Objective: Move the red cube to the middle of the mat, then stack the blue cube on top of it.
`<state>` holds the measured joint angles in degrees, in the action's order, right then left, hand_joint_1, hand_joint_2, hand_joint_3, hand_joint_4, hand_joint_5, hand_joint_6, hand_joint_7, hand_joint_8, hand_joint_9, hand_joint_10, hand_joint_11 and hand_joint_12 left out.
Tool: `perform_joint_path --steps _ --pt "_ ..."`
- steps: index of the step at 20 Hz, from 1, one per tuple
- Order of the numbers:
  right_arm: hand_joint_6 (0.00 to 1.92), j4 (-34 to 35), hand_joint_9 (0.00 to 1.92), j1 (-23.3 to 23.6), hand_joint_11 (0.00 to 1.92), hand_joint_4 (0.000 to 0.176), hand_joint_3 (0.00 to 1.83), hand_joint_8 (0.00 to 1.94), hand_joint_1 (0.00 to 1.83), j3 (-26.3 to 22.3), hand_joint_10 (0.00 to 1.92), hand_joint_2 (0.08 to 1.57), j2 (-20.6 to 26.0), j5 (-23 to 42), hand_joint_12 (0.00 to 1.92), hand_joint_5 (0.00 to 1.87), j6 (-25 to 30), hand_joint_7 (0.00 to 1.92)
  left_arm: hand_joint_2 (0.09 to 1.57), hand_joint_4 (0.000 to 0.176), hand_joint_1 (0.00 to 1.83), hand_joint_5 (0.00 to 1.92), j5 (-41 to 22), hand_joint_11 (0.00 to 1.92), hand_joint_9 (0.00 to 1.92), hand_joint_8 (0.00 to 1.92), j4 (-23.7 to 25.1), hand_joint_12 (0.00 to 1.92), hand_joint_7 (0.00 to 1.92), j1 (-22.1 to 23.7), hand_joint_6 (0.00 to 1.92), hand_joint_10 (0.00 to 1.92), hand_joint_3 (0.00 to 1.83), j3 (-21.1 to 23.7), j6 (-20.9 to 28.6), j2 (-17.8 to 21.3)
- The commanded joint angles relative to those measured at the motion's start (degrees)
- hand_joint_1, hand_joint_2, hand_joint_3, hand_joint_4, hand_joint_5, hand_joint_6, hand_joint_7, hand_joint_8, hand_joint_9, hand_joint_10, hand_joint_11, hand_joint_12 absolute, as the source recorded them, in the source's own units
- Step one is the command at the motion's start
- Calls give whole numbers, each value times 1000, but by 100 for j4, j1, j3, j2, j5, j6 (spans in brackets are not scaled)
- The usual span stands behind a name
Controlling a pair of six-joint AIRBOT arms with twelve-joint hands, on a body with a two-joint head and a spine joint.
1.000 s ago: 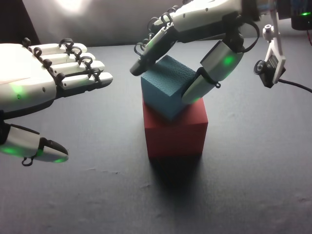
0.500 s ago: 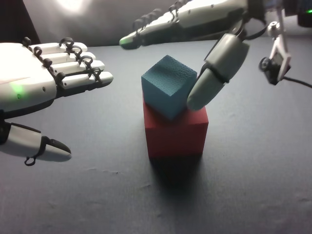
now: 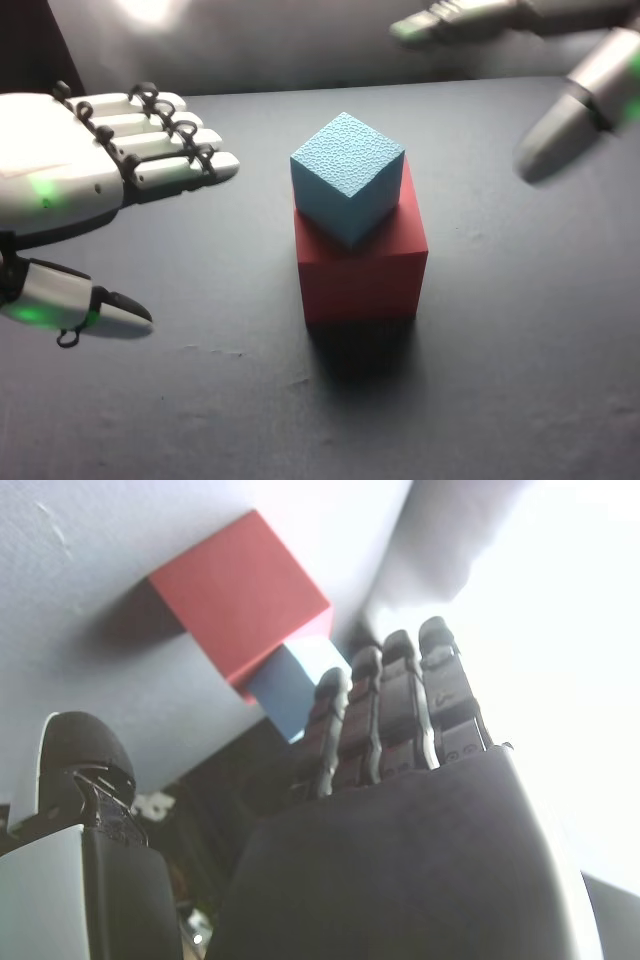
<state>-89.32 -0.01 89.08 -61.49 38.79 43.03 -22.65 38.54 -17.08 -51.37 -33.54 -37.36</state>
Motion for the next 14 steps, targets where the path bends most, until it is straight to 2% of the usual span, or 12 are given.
perform_joint_path --steps 1,3,5,7,8,9,10,11,12,13,14 --pt "0 633 0 -116 0 0 0 0 486 -230 0 665 324 -190 0 0 -184 0 1068 0 451 0 -423 0 0 0 -287 0 0 45 0 0 0 19 -146 58" --pt "0 1224 0 -617 0 0 0 0 469 -1067 0 670 1066 -630 0 0 -878 0 1067 0 450 0 -405 0 0 0 -335 0 0 2 0 0 0 77 -162 60" --pt "0 1713 0 -935 0 0 0 0 485 -1574 0 667 1512 -861 0 0 -1539 0 1069 0 472 0 -409 0 0 0 -371 0 0 -23 0 0 0 112 -162 60" --pt "0 2118 0 -1164 0 0 6 0 555 -1821 0 697 1836 -1037 0 0 -1608 0 1088 0 412 0 -422 0 0 0 -397 0 0 -27 0 0 6 129 -159 60" --pt "0 2173 0 -1230 0 0 17 0 540 -1898 0 726 1943 -1082 0 0 -1619 0 1095 0 450 0 -427 0 0 0 -417 0 0 -27 0 0 7 130 -159 61" --pt "0 2187 5 -1271 3 0 25 1 483 -1978 2 795 2020 -1137 192 1 -1637 2 1126 0 432 0 -431 2 21 8 -430 1 24 -30 0 7 16 129 -159 63" --pt "5 2190 154 -1325 0 0 5 7 546 -2131 8 907 2155 -1288 499 124 -1711 138 1152 0 456 135 -431 75 184 24 -443 48 209 -31 10 27 7 129 -159 63" --pt "11 2192 369 -1381 0 0 0 2 560 -2281 41 996 2257 -1449 913 302 -1826 371 1193 0 433 286 -431 96 413 27 -444 385 437 -37 30 12 27 130 -146 64" --pt "24 2192 507 -1426 0 0 2 16 565 -2425 71 1044 2371 -1599 1151 418 -1913 504 1243 0 412 377 -431 48 543 28 -452 746 584 -43 8 30 0 130 -132 66" --pt "76 2191 602 -1456 49 0 12 69 540 -2573 395 1099 2477 -1640 1370 703 -1930 742 1307 0 381 567 -431 125 667 113 -476 1153 744 -50 16 202 7 130 -131 67" --pt "155 2191 620 -1452 183 0 8 447 638 -2693 938 1120 2564 -1641 1515 992 -2047 887 1361 32 707 548 -431 271 540 1019 -488 1684 619 -51 1308 1209 4 130 -131 70"
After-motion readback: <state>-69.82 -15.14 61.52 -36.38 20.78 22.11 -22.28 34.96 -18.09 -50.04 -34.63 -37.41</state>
